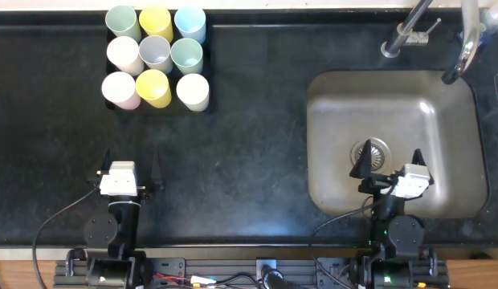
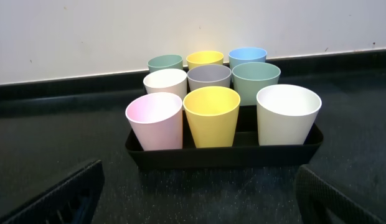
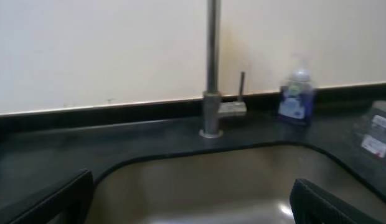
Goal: Store Cups
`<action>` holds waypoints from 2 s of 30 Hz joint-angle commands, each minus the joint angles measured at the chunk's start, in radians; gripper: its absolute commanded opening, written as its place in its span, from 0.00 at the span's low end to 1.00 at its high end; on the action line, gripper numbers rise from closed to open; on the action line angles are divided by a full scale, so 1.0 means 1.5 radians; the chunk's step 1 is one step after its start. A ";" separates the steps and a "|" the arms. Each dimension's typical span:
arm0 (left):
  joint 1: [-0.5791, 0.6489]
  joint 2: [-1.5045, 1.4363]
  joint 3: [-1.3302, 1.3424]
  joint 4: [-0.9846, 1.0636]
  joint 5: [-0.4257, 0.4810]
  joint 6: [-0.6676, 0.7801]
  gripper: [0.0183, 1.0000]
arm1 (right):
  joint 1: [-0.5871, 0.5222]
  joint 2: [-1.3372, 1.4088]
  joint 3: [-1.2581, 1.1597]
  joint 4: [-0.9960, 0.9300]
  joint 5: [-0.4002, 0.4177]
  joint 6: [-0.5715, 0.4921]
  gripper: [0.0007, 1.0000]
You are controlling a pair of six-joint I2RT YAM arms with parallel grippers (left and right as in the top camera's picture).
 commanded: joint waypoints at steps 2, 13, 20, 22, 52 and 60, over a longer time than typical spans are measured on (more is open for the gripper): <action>-0.005 -0.006 -0.003 0.001 0.002 0.012 1.00 | -0.003 -0.007 -0.009 0.003 -0.006 -0.004 1.00; -0.005 -0.006 -0.003 0.001 0.002 0.012 1.00 | -0.003 -0.007 -0.009 0.003 -0.005 -0.004 1.00; -0.005 -0.006 -0.003 0.001 0.002 0.012 1.00 | -0.003 -0.007 -0.009 0.003 -0.005 -0.004 1.00; -0.005 -0.006 -0.003 0.001 0.002 0.012 1.00 | -0.003 -0.006 -0.008 0.003 -0.005 -0.004 1.00; -0.005 -0.006 -0.003 0.001 0.002 0.012 1.00 | -0.003 -0.006 -0.009 -0.006 -0.088 -0.004 1.00; -0.005 -0.006 -0.003 0.001 0.002 0.012 1.00 | -0.003 -0.006 -0.009 -0.005 -0.087 -0.004 1.00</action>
